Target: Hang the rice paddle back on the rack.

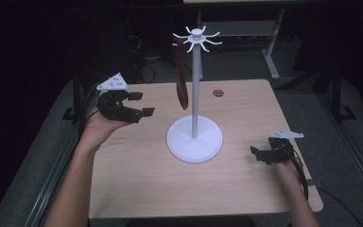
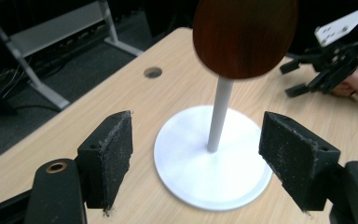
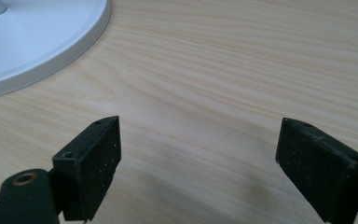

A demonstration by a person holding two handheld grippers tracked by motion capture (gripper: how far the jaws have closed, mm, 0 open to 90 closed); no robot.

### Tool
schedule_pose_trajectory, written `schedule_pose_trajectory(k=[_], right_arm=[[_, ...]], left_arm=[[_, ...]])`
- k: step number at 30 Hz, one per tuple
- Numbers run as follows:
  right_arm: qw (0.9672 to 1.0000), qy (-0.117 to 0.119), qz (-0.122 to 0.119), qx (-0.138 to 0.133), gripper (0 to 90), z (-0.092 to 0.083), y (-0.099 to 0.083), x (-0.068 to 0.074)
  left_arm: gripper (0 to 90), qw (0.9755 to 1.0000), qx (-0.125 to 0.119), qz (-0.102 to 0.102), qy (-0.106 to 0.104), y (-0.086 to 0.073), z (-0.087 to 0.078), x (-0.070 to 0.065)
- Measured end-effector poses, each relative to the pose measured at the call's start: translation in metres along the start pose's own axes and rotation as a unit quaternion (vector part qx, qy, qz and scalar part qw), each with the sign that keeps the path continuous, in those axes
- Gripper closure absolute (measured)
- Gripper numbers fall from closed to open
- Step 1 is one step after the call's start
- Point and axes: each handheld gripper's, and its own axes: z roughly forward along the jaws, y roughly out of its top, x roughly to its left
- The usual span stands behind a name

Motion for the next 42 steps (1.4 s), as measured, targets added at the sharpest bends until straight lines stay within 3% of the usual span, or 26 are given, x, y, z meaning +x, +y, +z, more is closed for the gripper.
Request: schedule_pose_trajectory(k=[12,36,42], right_arm=[[1.0,-0.001,0.0,0.0,13.5,-0.001,0.0,0.0],[1.0,-0.002,-0.001,0.002,13.5,-0.001,0.0,0.0],[1.0,-0.003,0.0,0.003,13.5,-0.001,-0.001,0.0]], left_arm=[[23.3,0.9994,0.018,-0.018,0.022,-0.039,0.007,-0.002],[20.9,0.9955,0.006,-0.066,0.068,-0.129,0.003,-0.004],[19.8,0.9944,0.024,-0.067,0.078,-0.149,0.006,-0.004]])
